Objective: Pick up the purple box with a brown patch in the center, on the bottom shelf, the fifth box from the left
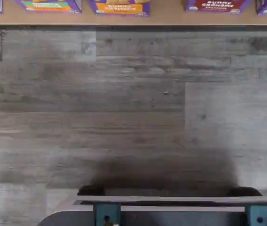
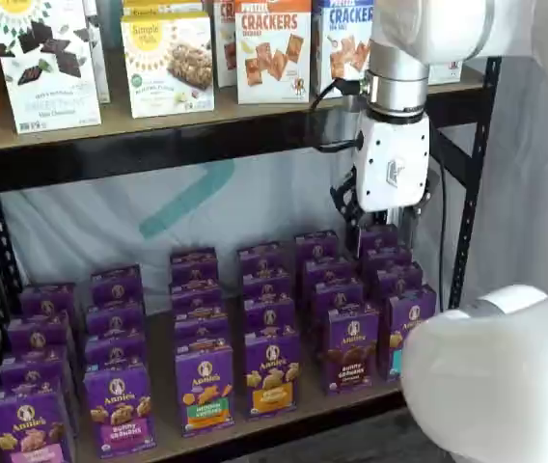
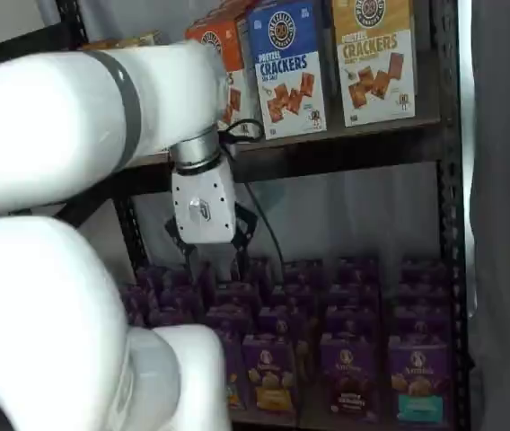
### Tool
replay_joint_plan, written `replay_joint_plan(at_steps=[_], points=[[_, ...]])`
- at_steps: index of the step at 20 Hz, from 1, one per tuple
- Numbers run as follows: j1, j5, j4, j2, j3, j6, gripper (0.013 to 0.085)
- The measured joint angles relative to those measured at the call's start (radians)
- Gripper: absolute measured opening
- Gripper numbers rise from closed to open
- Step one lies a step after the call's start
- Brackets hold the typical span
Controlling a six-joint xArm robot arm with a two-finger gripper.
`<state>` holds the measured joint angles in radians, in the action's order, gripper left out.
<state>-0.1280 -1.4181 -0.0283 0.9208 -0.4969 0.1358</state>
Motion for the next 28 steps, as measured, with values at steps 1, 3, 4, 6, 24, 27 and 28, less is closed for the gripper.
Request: replay_joint_plan(at_steps=[1,3,4,6,24,27,28], points=[[-0.016,-0.005,0.027,-0.004,-0.003,0.020,0.0850],[-0.050,-0.007,0.088,-0.007,-0.004,0.061,0.0850],[-0.052,-0.001,0.092,-0.004,-0.001,0.065,0.0850],[-0.056,0.005,0.099,-0.001,0.002,0.072,0.0850],[-0.050,0.224,0.121,-0.009,0.163,0.091,0.0850],[-0.050,0.273,0.112,-0.038,0.178,0.091,0.0850],[-0.049,0.287,0.112,-0.053,0.180,0.091,0.0850]])
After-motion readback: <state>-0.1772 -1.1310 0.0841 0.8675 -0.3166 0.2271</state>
